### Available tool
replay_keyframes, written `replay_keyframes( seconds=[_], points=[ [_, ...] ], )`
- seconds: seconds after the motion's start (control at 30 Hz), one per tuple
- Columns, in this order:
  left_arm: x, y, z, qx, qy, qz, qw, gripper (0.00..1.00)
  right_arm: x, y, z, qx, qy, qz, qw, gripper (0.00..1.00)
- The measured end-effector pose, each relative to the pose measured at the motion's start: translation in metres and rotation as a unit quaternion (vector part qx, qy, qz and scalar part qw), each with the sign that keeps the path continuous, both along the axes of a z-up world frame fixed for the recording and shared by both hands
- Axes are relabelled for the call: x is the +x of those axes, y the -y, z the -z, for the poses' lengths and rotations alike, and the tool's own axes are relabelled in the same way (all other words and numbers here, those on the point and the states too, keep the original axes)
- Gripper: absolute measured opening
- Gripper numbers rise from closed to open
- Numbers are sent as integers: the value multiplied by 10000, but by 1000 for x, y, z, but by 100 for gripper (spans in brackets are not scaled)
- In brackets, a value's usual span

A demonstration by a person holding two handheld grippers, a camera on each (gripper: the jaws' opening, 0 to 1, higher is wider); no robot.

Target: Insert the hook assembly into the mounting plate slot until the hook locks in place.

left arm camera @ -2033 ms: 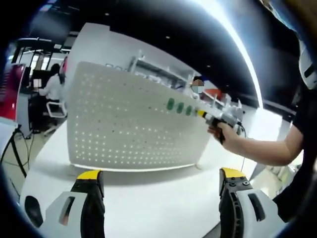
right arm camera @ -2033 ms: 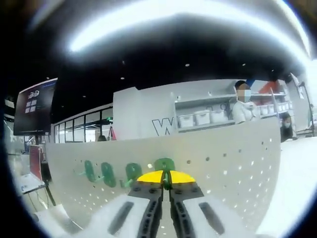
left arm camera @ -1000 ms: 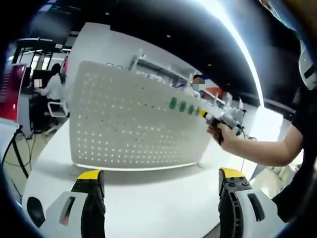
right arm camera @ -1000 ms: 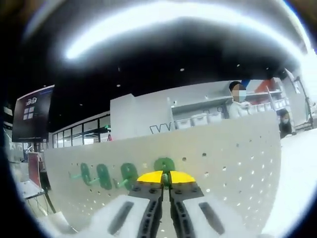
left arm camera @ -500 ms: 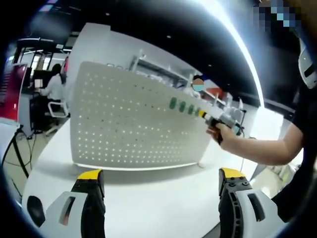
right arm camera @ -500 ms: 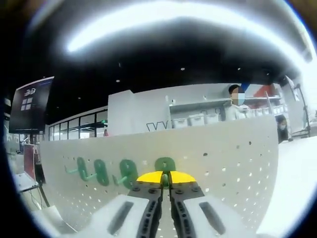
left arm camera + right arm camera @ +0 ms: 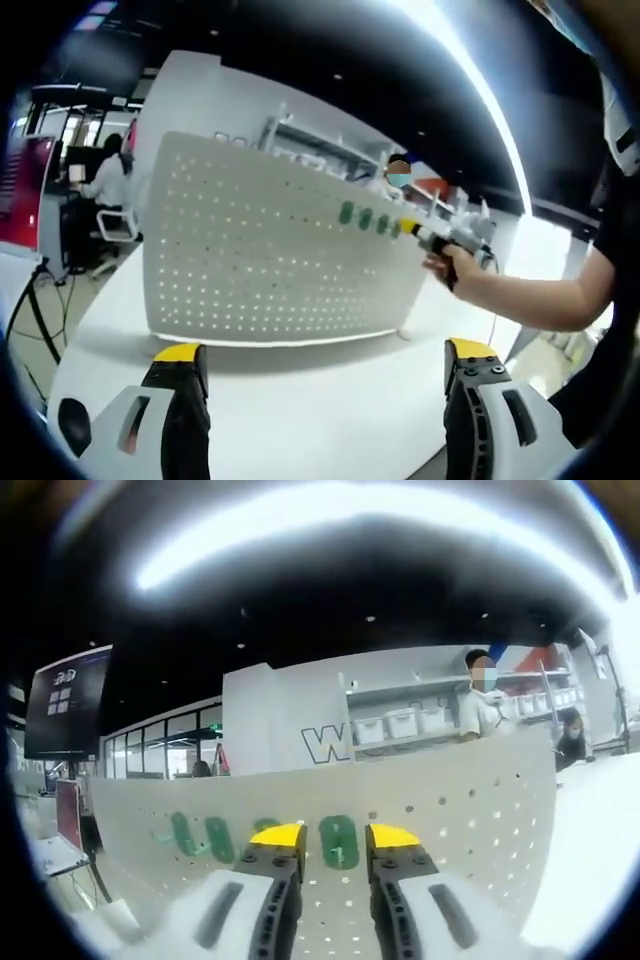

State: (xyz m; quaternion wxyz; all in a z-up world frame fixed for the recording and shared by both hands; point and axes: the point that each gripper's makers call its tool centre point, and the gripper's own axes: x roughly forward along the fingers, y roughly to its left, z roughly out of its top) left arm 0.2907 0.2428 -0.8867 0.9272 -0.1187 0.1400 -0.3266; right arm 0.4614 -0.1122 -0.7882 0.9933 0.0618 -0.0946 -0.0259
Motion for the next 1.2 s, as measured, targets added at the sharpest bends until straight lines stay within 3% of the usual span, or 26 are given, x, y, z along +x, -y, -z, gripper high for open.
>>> replay_keyframes(
  seconds=[0.17, 0.27, 0.4, 0.9, 1.2],
  points=[
    [0, -2, -3, -10, 33, -11, 10000, 100, -11, -5, -4, 4, -32, -125, 9999, 36],
    [-1, -4, -5, -6, 57, -40, 10000, 100, -16, -11, -1, -211, -142, -210, 9995, 41],
    [-4, -6, -3, -14, 43, -40, 10000, 100, -27, -18, 6, -145, -284, -335, 9989, 52],
    [-7, -9, 5, 3, -15, -35, 10000, 100, -82, -51, 53, -295, -912, -830, 9919, 78],
    [-10, -2, 8, -3, -37, 31, 10000, 100, -119, -66, 76, -315, -1208, -1036, 9868, 85]
  ],
)
